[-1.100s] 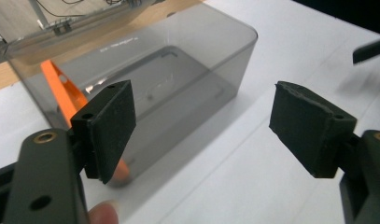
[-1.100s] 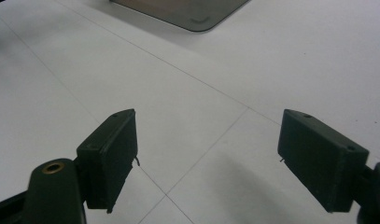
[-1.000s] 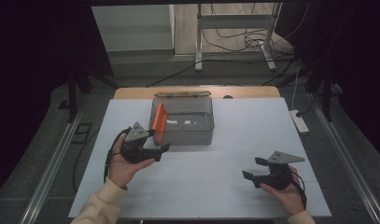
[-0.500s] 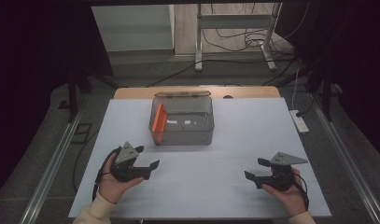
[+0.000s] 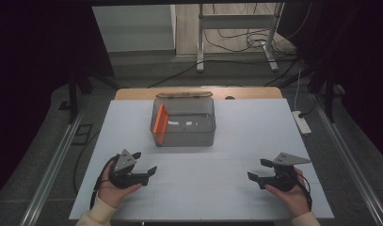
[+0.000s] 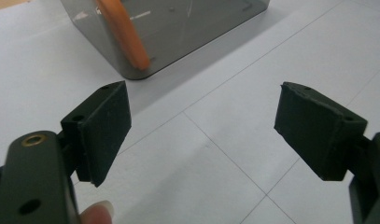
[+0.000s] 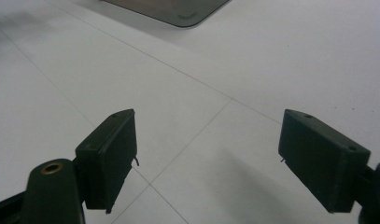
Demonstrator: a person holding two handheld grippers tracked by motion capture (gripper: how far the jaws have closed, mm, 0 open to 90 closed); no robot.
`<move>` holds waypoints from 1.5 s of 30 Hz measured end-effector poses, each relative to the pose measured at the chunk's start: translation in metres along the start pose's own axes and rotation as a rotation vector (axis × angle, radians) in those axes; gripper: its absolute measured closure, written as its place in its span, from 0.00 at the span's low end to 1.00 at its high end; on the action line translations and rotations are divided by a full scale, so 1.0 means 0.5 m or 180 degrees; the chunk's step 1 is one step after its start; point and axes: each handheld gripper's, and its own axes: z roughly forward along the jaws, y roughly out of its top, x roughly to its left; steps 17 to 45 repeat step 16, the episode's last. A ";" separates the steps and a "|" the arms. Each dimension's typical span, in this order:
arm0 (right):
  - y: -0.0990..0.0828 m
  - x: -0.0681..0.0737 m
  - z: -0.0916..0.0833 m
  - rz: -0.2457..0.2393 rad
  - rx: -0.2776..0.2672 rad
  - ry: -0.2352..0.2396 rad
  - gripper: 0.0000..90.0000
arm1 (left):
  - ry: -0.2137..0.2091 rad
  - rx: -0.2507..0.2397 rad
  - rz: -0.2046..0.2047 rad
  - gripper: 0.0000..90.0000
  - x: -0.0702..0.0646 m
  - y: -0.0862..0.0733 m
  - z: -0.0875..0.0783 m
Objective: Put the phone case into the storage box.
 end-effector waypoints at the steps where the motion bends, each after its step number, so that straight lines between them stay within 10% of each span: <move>1: 0.000 -0.001 -0.001 -0.0005 0.0012 -0.0013 0.22 | 0.0011 0.0003 0.0005 0.21 0.000 0.000 0.001; 45: -0.002 -0.003 0.000 0.0002 0.0018 -0.0014 0.22 | 0.0020 -0.0034 -0.0013 0.20 0.005 0.000 -0.001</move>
